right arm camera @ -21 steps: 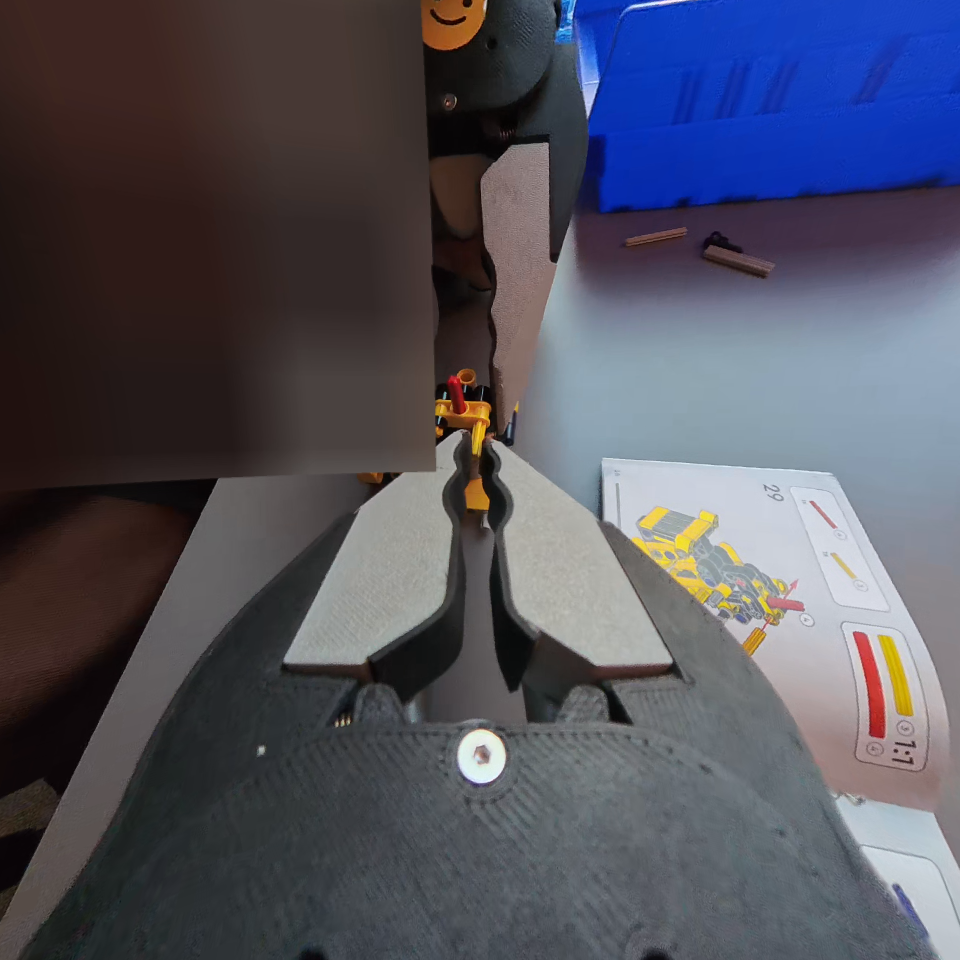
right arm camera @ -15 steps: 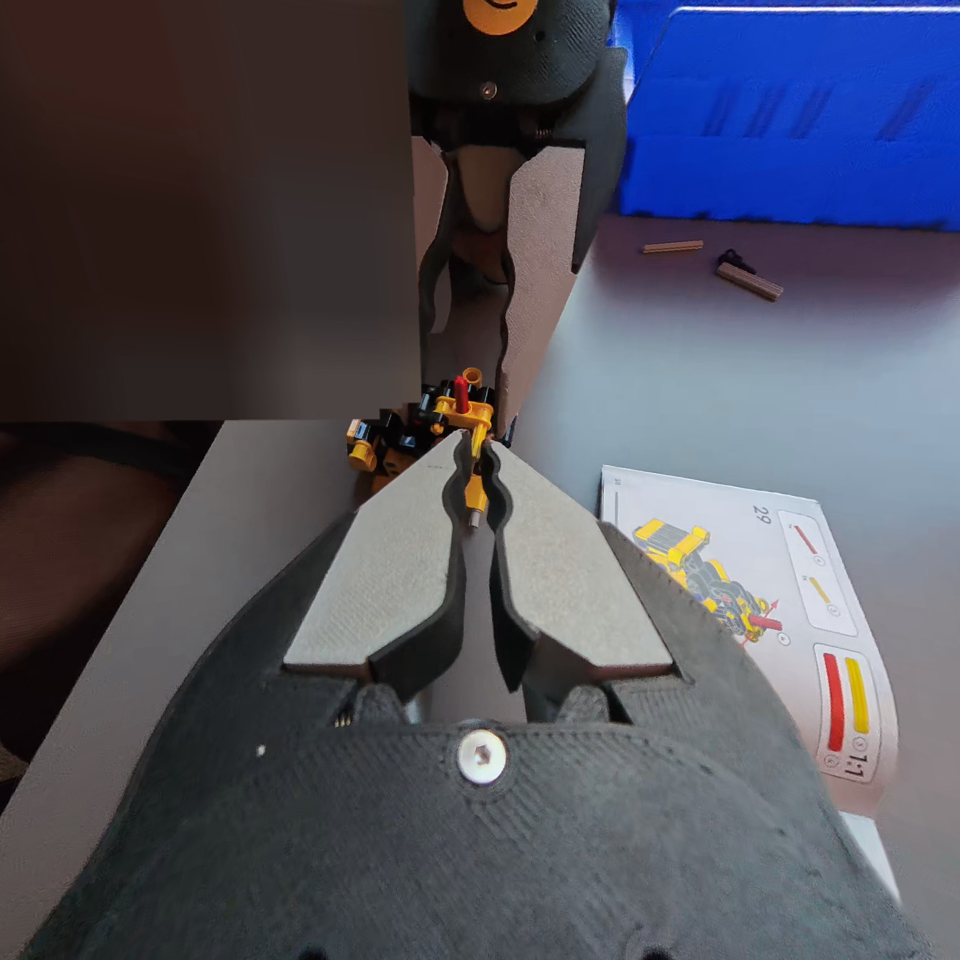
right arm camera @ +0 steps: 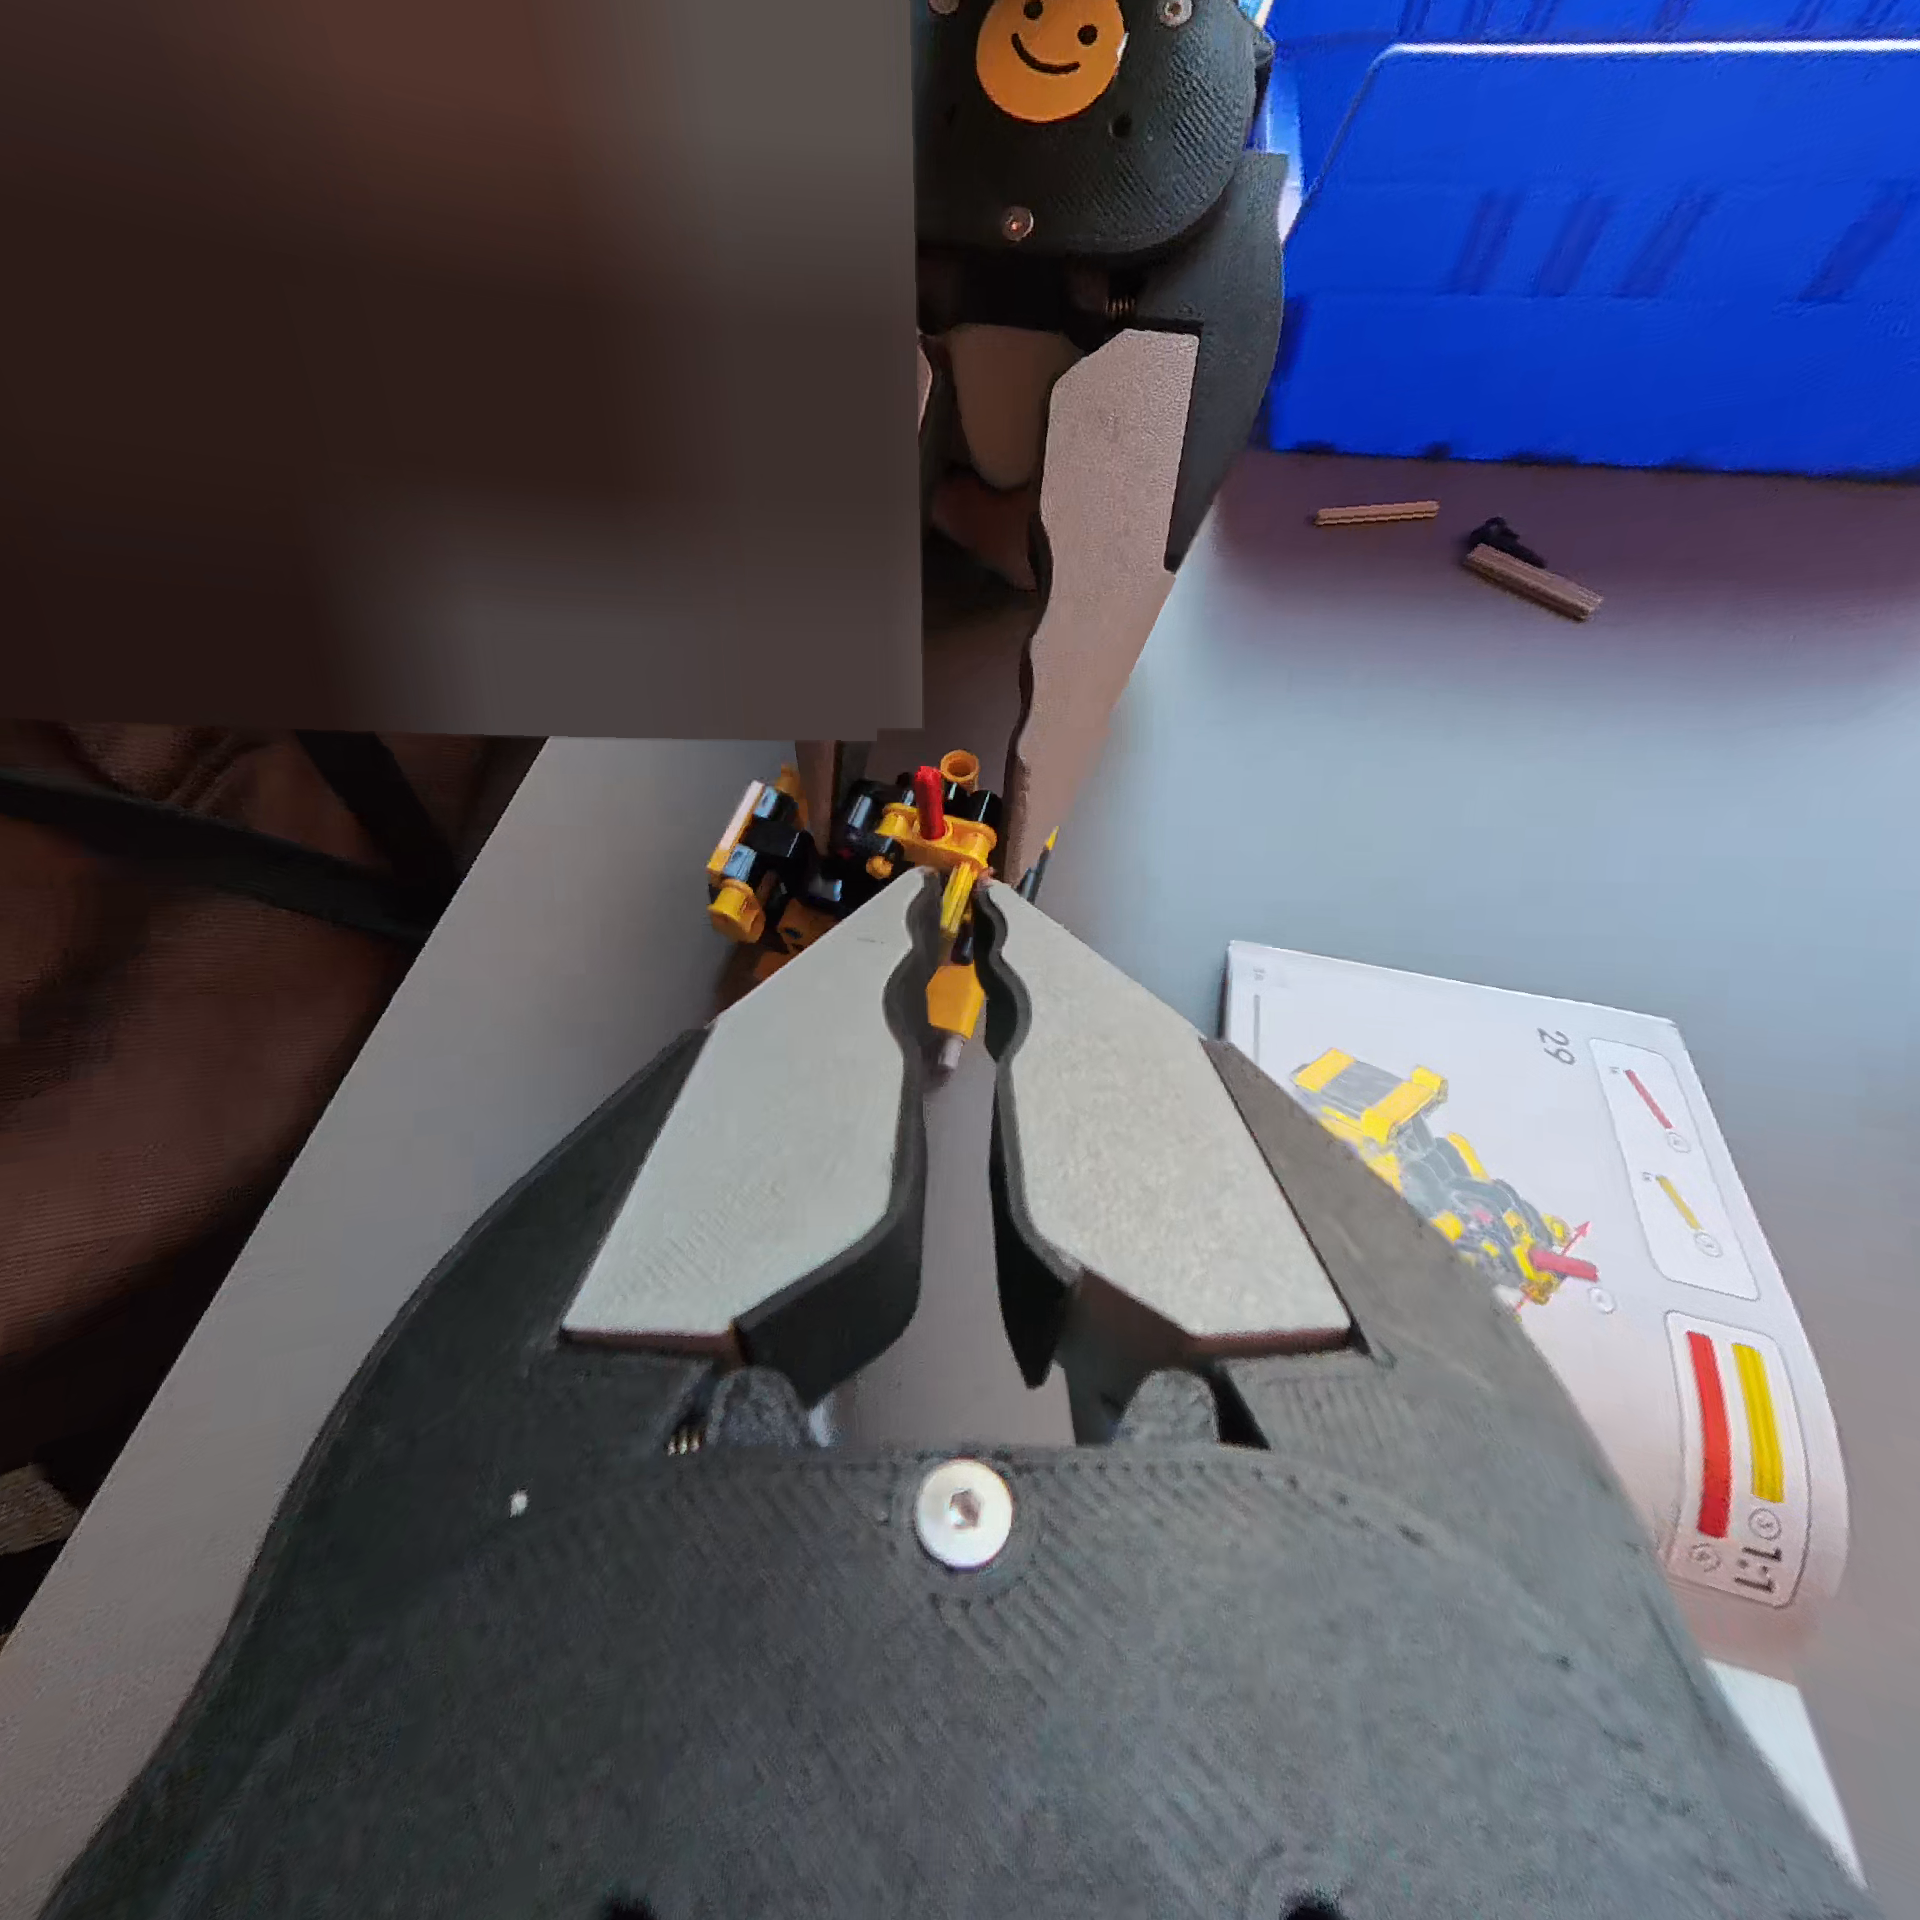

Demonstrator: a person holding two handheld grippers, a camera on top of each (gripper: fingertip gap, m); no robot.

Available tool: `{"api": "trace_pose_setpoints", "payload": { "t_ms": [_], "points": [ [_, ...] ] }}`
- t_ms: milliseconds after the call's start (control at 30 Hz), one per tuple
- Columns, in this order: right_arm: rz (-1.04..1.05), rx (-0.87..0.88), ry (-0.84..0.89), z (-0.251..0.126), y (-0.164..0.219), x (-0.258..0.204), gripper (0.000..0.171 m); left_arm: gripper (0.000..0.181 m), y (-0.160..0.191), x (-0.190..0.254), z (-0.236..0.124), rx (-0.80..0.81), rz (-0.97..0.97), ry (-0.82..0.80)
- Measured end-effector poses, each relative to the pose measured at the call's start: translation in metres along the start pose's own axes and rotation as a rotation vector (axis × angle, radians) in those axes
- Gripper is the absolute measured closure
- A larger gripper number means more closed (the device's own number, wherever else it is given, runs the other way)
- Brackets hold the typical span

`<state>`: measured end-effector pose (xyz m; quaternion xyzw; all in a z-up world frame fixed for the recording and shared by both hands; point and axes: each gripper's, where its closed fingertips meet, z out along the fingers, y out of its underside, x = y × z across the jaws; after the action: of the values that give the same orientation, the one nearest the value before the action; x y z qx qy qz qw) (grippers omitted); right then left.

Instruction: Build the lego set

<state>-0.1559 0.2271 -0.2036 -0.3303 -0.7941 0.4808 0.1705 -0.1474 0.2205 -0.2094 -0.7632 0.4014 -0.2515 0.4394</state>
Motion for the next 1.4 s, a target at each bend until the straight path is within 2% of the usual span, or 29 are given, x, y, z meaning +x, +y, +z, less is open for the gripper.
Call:
{"api": "trace_pose_setpoints", "payload": {
  "t_ms": [233, 600, 733, 900, 967, 1400],
  "points": [
    [0.062, 0.055, 0.004, -0.019, 0.001, 0.004, 0.171, 0.151, 0.002, -0.004, -0.004, -0.001, 0.000, -0.024],
    [0.075, 0.044, 0.024, -0.010, -0.003, 0.001, 0.171, 0.151, 0.000, -0.004, -0.001, 0.003, -0.006, -0.035],
    [0.031, 0.009, 0.088, -0.014, 0.001, 0.006, 0.171, 0.151, 0.000, -0.004, -0.001, 0.006, -0.009, -0.031],
    [0.085, 0.032, 0.042, -0.012, 0.000, 0.001, 0.165, 0.151, 0.000, -0.004, -0.001, 0.007, -0.010, -0.035],
    [0.073, 0.022, 0.058, -0.010, 0.002, 0.002, 0.171, 0.151, 0.000, -0.004, -0.001, 0.010, -0.011, -0.036],
    [0.068, 0.029, 0.105, -0.010, 0.000, 0.005, 0.171, 0.151, 0.000, -0.005, -0.001, 0.011, -0.014, -0.050]
  ]
}}
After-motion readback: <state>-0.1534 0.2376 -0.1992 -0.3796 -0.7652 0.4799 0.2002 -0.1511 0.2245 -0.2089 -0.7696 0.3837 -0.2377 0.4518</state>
